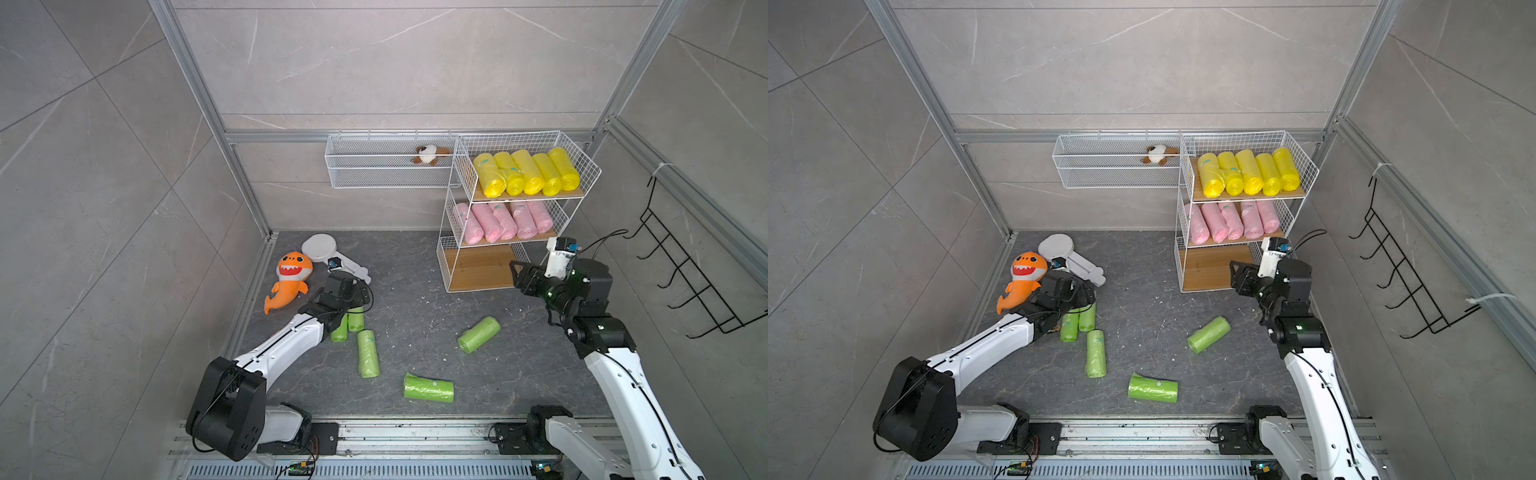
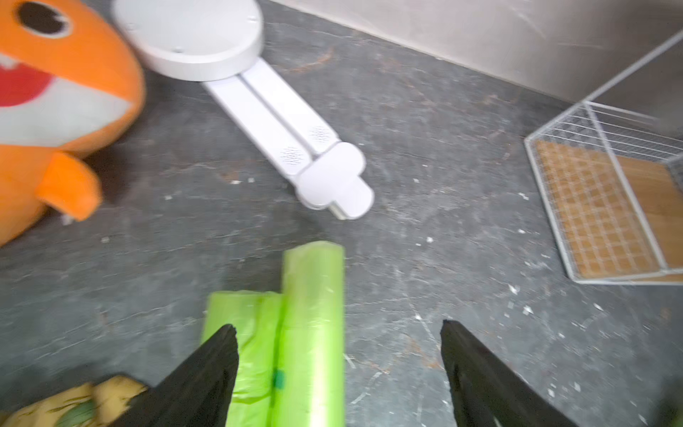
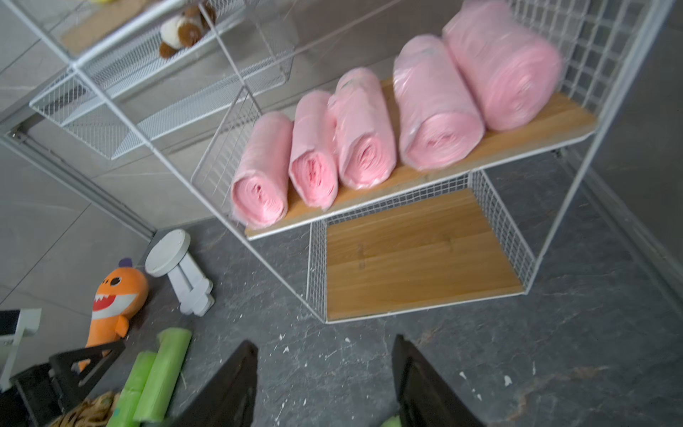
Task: Sort the rolls of trash bags by color and place them on the shelf
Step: Place the roll of trash bags on the shelf, then pick up the roll of trash bags from the center of the board.
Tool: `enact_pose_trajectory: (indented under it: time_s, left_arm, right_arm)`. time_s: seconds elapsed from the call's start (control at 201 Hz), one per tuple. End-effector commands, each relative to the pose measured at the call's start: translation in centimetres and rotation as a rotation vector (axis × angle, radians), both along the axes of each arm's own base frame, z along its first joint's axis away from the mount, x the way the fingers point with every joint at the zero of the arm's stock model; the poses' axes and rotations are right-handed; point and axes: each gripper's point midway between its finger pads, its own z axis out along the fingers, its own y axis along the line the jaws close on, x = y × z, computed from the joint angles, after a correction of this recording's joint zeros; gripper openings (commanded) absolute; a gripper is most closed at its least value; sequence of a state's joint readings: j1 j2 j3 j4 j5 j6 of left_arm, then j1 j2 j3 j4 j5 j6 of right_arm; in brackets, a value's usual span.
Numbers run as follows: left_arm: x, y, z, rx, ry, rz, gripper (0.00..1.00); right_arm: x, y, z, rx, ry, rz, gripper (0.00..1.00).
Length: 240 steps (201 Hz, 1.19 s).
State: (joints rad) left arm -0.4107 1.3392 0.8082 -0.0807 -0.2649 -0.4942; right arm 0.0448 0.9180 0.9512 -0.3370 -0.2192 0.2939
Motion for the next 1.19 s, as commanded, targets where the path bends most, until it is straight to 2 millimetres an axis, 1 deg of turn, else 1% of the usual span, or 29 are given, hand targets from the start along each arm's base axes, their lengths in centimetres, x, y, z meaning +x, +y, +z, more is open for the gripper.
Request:
enact_pose_trajectory:
  time_s: [0.0, 0.035, 0.06, 0.08, 0.09, 0.095, 0.114, 0.179, 0.353, 0.413, 0.473, 0.547, 0.647, 0.816, 0.94, 1.035, 1.13, 1.189]
  left_arm:
    - [-0.5, 3.0, -1.4, 0.042, 0.051, 0.089, 0.89]
    - [-0.5, 3.4, -2.2, 0.041, 0.075, 0.093, 0.89]
    - [-0.5, 3.7, -2.7, 0.044, 0.092, 0.097, 0.89]
    - [-0.6, 3.8, -3.1, 0.045, 0.104, 0.1, 0.88]
    - [-0.5, 3.9, -3.3, 0.044, 0.111, 0.102, 0.88]
    - [-0.6, 4.0, -3.5, 0.044, 0.114, 0.101, 0.88]
    - [-0.6, 4.1, -3.9, 0.04, 0.128, 0.098, 0.88]
    - [-0.6, 4.3, -5.1, 0.031, 0.166, 0.095, 0.86]
    - [-0.2, 4.1, -7.4, 0.043, 0.234, 0.067, 0.81]
    - [-0.1, 4.0, -8.0, 0.046, 0.253, 0.056, 0.79]
    - [0.2, 3.7, -8.3, 0.042, 0.264, 0.044, 0.78]
    - [0.4, 3.2, -8.5, 0.029, 0.274, 0.023, 0.77]
    - [0.6, 2.7, -9.0, 0.021, 0.291, -0.002, 0.78]
    - [0.5, 2.8, -10.4, 0.044, 0.33, -0.008, 0.77]
    - [0.5, 2.9, -11.2, 0.051, 0.347, -0.002, 0.71]
    - [0.7, 3.2, -10.4, 0.046, 0.31, 0.025, 0.63]
    - [1.1, 3.8, -8.4, 0.032, 0.23, 0.069, 0.55]
    - [1.3, 4.2, -6.7, 0.017, 0.166, 0.099, 0.49]
  right_arm:
    - [-1.5, 2.9, -2.6, -0.024, 0.078, 0.1, 0.65]
    - [-1.8, 4.1, -3.0, -0.027, 0.086, 0.147, 0.67]
    - [-2.1, 5.5, -3.4, -0.032, 0.086, 0.199, 0.69]
    - [-2.3, 6.1, -3.6, -0.034, 0.087, 0.222, 0.69]
    - [-2.4, 6.8, -3.8, -0.037, 0.086, 0.249, 0.69]
    - [-2.4, 6.8, -3.8, -0.037, 0.086, 0.249, 0.69]
    - [-2.7, 7.9, -4.0, -0.041, 0.08, 0.29, 0.7]
    - [-3.4, 10.6, -4.6, -0.058, 0.071, 0.385, 0.7]
    - [-5.3, 17.8, -6.4, -0.095, 0.052, 0.626, 0.7]
    - [-5.9, 19.9, -7.2, -0.103, 0.058, 0.685, 0.7]
    - [-6.0, 21.3, -7.9, -0.103, 0.068, 0.709, 0.7]
    - [-6.0, 22.4, -8.8, -0.08, 0.082, 0.717, 0.71]
    - [-5.7, 23.1, -10.0, -0.055, 0.115, 0.702, 0.71]
    - [-5.3, 23.3, -11.8, -0.049, 0.165, 0.669, 0.71]
    - [-5.1, 23.3, -12.6, -0.052, 0.189, 0.658, 0.71]
    - [-5.1, 23.4, -13.1, -0.054, 0.205, 0.653, 0.71]
    - [-5.1, 23.5, -13.2, -0.052, 0.208, 0.657, 0.71]
    - [-5.1, 23.7, -12.9, -0.049, 0.204, 0.66, 0.71]
